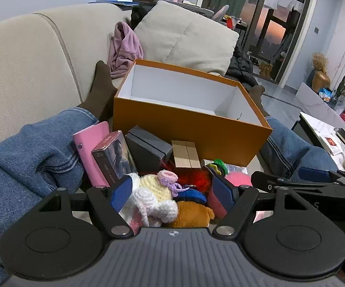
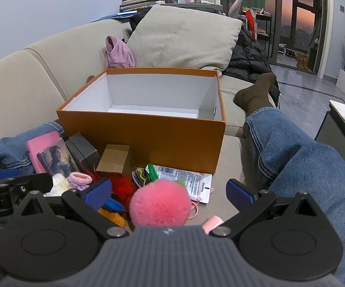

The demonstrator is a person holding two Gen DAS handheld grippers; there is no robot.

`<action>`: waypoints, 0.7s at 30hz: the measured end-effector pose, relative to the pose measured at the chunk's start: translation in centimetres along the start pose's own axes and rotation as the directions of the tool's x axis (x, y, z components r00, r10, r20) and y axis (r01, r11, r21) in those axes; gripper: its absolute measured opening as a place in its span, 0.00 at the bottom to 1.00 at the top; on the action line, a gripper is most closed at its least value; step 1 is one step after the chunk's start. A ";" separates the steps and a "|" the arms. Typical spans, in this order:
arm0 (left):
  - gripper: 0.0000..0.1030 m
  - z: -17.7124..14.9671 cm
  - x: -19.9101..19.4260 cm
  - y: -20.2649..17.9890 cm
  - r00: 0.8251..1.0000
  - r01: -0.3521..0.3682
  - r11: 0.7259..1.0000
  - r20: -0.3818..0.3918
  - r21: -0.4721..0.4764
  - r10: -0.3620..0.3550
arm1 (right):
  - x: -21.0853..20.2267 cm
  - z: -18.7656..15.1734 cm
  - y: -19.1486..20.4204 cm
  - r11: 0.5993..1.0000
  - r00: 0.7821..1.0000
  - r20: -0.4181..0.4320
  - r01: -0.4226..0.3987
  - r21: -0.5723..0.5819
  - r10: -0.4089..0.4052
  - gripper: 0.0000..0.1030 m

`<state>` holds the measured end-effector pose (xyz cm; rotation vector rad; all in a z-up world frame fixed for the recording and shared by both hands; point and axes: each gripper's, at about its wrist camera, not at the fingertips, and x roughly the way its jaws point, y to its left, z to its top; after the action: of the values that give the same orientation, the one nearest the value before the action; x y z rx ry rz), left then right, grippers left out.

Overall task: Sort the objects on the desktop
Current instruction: 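Grasp the pink wallet with the left tool while the right grasps the red card case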

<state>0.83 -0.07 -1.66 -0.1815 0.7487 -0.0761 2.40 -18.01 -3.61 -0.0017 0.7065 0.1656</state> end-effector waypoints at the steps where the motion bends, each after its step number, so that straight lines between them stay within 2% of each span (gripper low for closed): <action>1: 0.85 0.0 0.0 0.0 1.000 0.000 1.000 -0.002 0.001 0.000 | 0.0 0.0 0.0 1.000 1.000 -0.002 0.000 0.000 0.000 0.99; 21: 0.84 -0.1 0.2 0.2 1.000 -0.009 1.000 -0.018 0.009 0.010 | 0.6 -0.1 -0.1 1.000 1.000 -0.025 0.002 0.006 -0.002 0.99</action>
<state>0.88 0.08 -1.92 -0.1690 0.7674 -0.0722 2.75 -18.05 -4.09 0.0013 0.7314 0.1617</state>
